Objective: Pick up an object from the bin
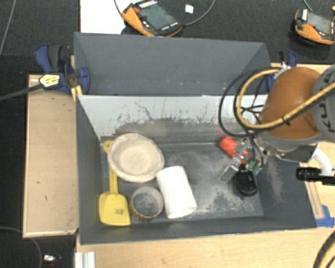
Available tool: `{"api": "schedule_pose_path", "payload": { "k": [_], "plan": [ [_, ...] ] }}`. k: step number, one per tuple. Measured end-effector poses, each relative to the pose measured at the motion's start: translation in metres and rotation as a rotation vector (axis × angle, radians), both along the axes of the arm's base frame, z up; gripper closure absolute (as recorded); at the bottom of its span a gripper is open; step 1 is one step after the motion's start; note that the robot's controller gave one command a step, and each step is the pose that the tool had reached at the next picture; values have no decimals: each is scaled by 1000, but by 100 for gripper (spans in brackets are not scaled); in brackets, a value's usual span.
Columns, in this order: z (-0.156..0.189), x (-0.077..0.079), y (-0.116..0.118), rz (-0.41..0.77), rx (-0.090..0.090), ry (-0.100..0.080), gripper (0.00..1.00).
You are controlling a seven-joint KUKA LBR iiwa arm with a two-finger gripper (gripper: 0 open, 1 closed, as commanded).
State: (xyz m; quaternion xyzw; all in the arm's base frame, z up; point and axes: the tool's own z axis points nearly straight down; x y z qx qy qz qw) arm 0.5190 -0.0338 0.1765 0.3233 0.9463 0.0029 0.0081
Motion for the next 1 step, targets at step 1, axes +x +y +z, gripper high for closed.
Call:
{"api": "schedule_pose_path", "payload": {
  "k": [1],
  "plan": [
    [-6, 31, -65, 102, -7, -7, 100]
  ]
}}
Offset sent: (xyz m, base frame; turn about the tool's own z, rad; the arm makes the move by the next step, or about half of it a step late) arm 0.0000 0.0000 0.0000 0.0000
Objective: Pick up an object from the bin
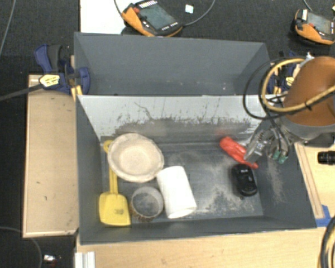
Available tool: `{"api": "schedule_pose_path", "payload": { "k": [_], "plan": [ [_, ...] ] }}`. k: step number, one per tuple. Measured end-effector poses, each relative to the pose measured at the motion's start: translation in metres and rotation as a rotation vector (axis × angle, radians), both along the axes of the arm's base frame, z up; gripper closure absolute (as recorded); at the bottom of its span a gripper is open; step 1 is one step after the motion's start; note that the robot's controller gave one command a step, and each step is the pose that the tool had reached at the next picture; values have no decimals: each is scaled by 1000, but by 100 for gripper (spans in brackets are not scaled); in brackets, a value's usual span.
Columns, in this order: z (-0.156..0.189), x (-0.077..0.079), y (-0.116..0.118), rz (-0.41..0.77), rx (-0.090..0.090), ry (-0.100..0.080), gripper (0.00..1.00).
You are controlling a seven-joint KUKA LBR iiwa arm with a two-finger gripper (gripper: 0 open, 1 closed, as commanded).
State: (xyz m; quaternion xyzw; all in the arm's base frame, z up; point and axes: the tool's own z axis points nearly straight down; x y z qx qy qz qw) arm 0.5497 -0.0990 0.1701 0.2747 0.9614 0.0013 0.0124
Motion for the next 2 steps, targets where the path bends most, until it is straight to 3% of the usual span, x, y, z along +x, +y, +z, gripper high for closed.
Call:
{"api": "schedule_pose_path", "payload": {
  "k": [1, 2],
  "plan": [
    [0, 0, 0, 0, 0, 0, 100],
    [-70, -21, 28, 151, -2, 4, 0]
  ]
}}
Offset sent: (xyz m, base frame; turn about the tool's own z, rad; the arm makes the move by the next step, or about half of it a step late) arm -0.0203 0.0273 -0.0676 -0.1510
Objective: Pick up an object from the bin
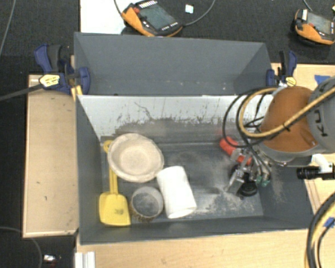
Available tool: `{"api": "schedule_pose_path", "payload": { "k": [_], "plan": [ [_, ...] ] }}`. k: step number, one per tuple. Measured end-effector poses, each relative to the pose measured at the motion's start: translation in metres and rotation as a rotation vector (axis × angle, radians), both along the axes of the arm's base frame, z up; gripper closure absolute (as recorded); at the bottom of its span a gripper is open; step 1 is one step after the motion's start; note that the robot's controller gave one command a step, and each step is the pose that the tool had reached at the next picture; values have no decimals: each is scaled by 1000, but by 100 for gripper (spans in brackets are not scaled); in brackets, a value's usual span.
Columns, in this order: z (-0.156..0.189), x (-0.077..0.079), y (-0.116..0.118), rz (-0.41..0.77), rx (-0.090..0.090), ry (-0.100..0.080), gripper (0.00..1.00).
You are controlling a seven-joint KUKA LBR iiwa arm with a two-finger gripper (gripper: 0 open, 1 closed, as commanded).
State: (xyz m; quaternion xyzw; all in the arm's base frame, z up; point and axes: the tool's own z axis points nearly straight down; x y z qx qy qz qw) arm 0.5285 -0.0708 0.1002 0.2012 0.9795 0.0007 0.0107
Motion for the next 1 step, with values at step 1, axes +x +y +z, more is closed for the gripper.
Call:
{"api": "schedule_pose_path", "payload": {
  "k": [1],
  "plan": [
    [3, 1, -1, -3, -1, -6, 0]
  ]
}}
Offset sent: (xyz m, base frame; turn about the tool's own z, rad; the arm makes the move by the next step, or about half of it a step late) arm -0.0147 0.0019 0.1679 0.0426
